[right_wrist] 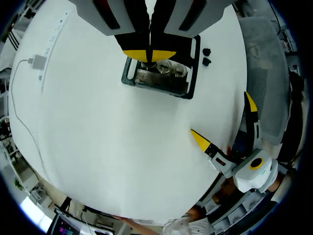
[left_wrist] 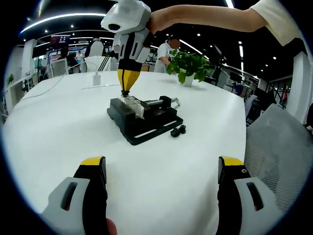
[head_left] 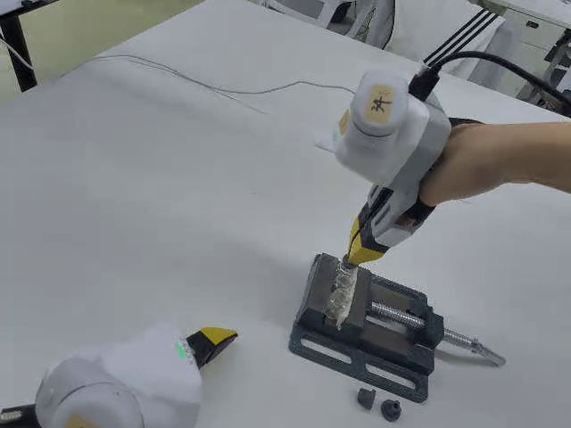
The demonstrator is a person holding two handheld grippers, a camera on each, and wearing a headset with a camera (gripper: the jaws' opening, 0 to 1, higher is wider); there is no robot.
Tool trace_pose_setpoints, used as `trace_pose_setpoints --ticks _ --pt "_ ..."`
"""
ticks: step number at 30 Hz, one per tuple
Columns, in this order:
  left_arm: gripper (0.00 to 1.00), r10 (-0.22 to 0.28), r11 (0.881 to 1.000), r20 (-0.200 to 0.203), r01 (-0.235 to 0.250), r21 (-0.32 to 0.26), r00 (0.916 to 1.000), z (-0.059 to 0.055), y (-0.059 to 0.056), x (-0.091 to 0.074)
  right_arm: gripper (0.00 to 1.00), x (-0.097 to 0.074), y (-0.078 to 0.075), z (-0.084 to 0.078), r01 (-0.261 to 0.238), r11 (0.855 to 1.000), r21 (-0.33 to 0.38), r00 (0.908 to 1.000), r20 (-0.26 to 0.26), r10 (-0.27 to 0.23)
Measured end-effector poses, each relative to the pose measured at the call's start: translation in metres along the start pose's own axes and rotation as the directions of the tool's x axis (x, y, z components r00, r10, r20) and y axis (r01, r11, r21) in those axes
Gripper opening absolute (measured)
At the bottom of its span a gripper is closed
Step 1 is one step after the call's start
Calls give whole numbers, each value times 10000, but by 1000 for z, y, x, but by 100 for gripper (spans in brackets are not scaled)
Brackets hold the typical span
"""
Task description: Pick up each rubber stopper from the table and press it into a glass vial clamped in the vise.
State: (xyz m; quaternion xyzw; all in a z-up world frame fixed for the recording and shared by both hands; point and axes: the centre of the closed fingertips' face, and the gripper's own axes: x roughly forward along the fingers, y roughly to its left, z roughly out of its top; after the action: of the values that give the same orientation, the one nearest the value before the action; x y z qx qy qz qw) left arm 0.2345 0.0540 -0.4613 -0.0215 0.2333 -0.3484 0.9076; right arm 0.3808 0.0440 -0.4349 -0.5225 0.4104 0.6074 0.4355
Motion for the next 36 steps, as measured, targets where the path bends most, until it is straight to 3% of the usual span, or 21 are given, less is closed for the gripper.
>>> trace_pose_setpoints --ticks 1,7,14,19,25,36 --pt "94 0 10000 8 0 25 10000 1 0 0 0 0 1 0 10 9995 305 9998 190 -15" --pt "94 -11 9999 53 11 162 10000 10 -1 -2 0 0 -2 0 42 9983 586 9986 523 -73" --pt "94 7 9991 236 -17 431 9997 29 -6 -6 0 -1 1 2 63 9971 752 9988 484 -100" --pt "94 17 9976 298 -37 687 9996 39 -8 -8 0 -2 3 2 138 9958 904 9993 347 -170" --pt "94 132 9959 460 -173 893 9989 49 -8 -12 0 -3 4 2 350 9955 877 9978 531 -397" --pt "94 299 9946 392 -336 984 9988 45 -10 -18 0 -3 4 1 746 9949 684 9938 770 -799"
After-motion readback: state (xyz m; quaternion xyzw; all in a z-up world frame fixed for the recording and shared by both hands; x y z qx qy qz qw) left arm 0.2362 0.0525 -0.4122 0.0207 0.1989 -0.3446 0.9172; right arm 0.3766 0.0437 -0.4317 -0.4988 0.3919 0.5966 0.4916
